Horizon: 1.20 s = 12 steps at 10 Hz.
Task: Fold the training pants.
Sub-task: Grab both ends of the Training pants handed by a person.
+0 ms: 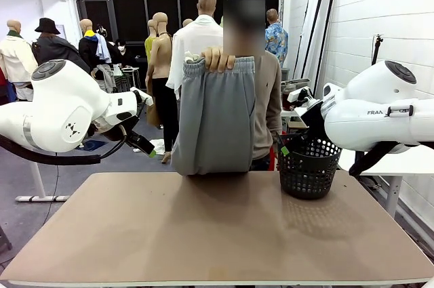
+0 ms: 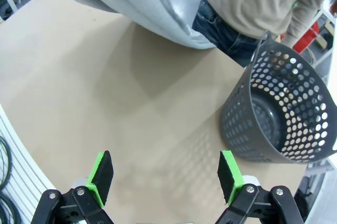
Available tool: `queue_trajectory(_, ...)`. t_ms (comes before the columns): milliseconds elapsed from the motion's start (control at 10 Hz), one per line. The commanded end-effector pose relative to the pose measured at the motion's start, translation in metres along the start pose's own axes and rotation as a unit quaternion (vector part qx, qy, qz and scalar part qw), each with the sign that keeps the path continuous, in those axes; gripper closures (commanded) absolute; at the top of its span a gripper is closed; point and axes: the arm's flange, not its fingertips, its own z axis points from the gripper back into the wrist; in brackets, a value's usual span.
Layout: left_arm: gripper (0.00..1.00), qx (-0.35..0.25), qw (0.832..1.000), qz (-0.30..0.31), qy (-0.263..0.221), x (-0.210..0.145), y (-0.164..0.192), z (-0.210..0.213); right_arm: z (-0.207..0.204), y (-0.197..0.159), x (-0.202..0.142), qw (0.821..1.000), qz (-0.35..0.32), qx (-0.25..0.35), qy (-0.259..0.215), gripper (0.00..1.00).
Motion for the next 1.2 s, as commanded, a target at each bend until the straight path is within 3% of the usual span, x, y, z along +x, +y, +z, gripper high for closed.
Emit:
queue_trajectory(0,0.00,-0.001,1.000,0.001,0.000,-0.0002,0.0003,0.0009,-0.0002,0.0000,-0.0001,1.000,0.000,0.002,0.000,0.00)
queue_trajectory(1100,0.00,-0.001,1.000,0.001,0.000,-0.0002,0.0003,0.0009,-0.0002,0.0000,-0.0001,1.000,0.000,0.002,0.000,0.00)
